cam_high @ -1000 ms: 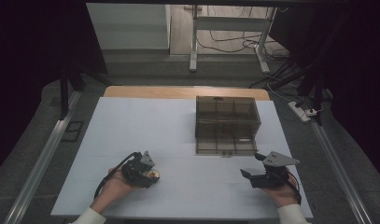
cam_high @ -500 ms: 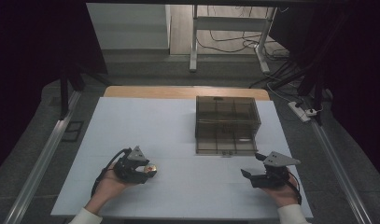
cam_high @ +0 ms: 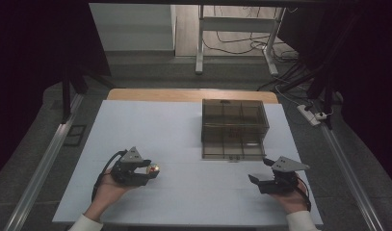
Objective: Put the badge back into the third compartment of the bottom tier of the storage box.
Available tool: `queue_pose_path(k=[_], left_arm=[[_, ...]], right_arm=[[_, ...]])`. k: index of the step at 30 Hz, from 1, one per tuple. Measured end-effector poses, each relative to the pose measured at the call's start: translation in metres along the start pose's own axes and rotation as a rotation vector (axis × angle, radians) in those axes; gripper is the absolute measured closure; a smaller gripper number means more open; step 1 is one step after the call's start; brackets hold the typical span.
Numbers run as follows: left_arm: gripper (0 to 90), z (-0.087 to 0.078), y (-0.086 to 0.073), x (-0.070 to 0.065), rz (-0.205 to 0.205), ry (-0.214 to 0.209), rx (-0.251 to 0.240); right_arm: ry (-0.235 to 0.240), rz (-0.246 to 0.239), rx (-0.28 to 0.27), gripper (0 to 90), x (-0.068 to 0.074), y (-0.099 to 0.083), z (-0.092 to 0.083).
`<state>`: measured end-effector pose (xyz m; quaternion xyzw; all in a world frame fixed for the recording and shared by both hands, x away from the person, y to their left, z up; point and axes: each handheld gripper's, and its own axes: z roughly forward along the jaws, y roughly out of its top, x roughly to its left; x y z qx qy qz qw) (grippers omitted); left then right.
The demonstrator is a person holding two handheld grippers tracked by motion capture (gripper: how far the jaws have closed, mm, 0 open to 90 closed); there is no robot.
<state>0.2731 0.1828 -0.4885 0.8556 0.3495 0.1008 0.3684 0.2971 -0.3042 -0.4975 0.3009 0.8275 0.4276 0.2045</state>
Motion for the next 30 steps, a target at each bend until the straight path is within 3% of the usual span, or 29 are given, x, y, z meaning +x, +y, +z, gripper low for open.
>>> queue_pose_path(k=[18, 25, 30], left_arm=[[46.0, -0.022, -0.001, 0.006, -0.053, -0.002, -0.143], [46.0, -0.027, 0.005, 0.006, -0.059, -0.002, -0.182], [46.0, -0.029, 0.015, 0.001, -0.041, -0.003, -0.199]], right_arm=[[-0.002, 0.001, 0.000, 15.7, 0.000, 0.000, 0.000], [-0.002, -0.001, 0.012, 15.8, 0.001, 0.000, 0.001], [-0.003, 0.006, -0.005, 15.8, 0.000, 0.000, -0.001]])
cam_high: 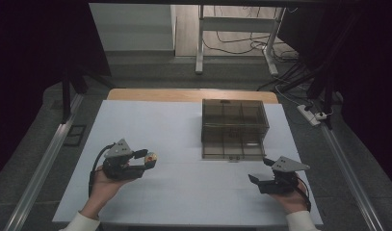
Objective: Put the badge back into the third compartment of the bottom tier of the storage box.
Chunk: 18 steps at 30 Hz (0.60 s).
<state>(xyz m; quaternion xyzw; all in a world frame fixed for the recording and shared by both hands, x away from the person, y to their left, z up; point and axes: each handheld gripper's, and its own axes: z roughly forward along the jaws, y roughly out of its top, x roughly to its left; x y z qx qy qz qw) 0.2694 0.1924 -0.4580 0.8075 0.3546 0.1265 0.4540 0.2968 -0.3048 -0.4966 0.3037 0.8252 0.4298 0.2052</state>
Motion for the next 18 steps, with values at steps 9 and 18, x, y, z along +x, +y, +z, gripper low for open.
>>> queue_pose_path(k=[9, 18], left_arm=[[46.0, 0.002, 0.013, -0.003, -0.006, -0.007, -0.025], [46.0, 0.014, 0.029, -0.010, 0.011, -0.028, -0.032]], right_arm=[[0.003, 0.002, 0.003, 15.8, 0.001, 0.000, 0.001], [-0.002, 0.009, -0.001, 15.8, 0.002, -0.001, 0.001]])
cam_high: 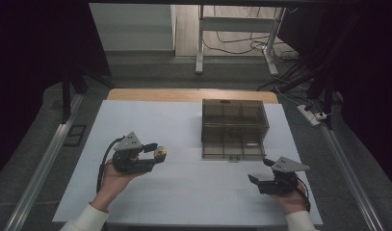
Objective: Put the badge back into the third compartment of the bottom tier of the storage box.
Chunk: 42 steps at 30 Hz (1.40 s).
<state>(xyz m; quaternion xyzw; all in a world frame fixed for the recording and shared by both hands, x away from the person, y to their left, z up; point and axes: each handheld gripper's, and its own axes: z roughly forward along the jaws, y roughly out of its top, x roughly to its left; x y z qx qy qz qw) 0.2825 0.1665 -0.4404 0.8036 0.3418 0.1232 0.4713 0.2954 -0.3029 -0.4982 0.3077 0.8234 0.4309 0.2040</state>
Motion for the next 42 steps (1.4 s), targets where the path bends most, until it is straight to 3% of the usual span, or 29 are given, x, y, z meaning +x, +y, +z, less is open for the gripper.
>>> queue_pose_path(k=[26, 42], left_arm=[[46.0, 0.040, 0.036, -0.017, 0.022, -0.049, 0.002], [46.0, 0.065, 0.047, -0.025, 0.033, -0.041, -0.002]], right_arm=[[0.000, -0.005, 0.003, 15.8, 0.003, 0.000, 0.002], [0.000, -0.006, 0.004, 15.8, 0.002, 0.000, 0.002]])
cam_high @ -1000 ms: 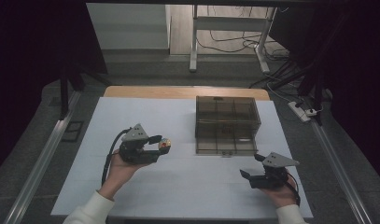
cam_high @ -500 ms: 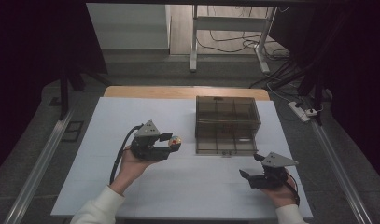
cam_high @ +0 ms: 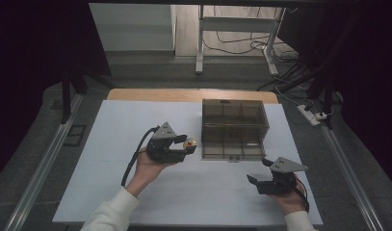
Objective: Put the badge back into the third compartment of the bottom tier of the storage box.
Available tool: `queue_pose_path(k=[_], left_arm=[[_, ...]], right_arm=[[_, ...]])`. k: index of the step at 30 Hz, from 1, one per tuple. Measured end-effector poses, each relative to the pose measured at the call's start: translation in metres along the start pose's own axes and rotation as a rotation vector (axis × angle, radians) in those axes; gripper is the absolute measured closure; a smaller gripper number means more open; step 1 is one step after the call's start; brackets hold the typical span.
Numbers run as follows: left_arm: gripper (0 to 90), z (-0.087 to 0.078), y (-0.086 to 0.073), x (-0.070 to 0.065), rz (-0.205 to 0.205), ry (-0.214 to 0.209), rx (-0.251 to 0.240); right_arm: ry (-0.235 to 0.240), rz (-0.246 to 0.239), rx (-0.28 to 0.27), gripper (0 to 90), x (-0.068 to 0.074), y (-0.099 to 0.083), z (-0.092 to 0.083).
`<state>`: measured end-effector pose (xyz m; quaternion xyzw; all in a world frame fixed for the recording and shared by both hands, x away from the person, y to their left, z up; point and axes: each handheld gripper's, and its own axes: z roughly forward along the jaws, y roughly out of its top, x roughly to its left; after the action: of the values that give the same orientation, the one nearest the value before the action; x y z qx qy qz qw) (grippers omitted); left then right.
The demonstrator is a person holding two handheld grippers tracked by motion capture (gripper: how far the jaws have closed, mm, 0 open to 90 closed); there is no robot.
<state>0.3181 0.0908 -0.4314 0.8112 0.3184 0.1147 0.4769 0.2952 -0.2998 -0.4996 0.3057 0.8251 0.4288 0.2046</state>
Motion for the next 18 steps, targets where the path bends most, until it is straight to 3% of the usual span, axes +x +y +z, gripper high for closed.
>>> queue_pose_path(k=[18], left_arm=[[46.0, 0.024, 0.017, -0.004, -0.010, -0.009, -0.014]], right_arm=[[-0.003, -0.002, 0.005, 15.8, 0.000, 0.000, 0.000]])
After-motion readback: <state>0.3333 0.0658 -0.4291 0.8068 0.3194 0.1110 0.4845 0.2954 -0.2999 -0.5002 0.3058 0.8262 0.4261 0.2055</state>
